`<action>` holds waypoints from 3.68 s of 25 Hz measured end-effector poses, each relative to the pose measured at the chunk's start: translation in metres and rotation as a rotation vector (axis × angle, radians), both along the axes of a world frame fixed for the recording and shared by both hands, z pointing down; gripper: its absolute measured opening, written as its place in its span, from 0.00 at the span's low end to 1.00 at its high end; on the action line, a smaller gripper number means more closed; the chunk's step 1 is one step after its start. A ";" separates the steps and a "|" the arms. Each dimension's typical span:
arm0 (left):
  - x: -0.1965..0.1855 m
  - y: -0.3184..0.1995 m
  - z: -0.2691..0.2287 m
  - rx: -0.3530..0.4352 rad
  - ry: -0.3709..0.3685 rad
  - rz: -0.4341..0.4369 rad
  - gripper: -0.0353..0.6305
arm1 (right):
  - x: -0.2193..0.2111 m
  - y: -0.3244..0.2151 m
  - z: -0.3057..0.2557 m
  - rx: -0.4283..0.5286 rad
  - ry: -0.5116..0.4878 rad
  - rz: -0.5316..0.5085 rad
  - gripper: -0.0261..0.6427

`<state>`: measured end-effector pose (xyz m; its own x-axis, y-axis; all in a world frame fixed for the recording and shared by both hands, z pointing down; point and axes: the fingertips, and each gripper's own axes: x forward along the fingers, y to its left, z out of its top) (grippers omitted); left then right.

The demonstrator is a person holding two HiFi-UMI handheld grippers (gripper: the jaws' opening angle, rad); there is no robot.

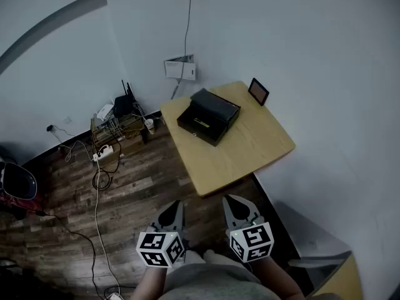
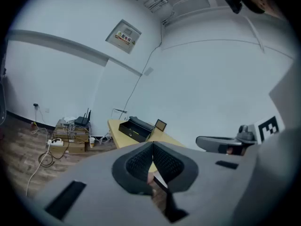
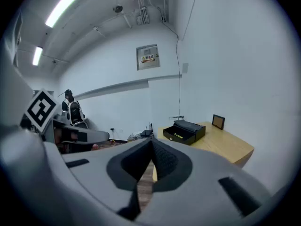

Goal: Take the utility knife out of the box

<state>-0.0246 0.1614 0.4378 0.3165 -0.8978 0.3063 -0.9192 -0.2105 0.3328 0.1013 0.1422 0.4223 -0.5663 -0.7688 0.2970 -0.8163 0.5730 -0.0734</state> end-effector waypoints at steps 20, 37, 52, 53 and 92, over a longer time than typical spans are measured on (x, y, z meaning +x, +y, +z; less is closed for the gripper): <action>0.063 0.041 -0.001 0.005 0.023 0.040 0.06 | 0.038 0.039 -0.001 -0.007 -0.086 -0.017 0.04; 0.035 -0.052 0.017 -0.024 0.031 0.032 0.06 | 0.013 -0.053 0.020 -0.073 -0.110 -0.021 0.04; -0.014 -0.213 0.003 -0.007 0.046 0.109 0.06 | -0.034 -0.207 -0.002 -0.035 -0.066 0.042 0.04; -0.016 -0.221 0.004 -0.008 0.048 0.116 0.06 | -0.036 -0.215 -0.001 -0.035 -0.063 0.047 0.04; -0.054 -0.354 0.090 -0.199 0.103 0.092 0.06 | -0.084 -0.443 0.162 -0.278 0.354 -0.129 0.04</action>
<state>-0.0781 -0.1927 0.5280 0.4330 -0.7891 0.4358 -0.8581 -0.2128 0.4672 0.0171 -0.3010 0.5843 -0.4788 -0.5623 0.6742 -0.7419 0.6697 0.0317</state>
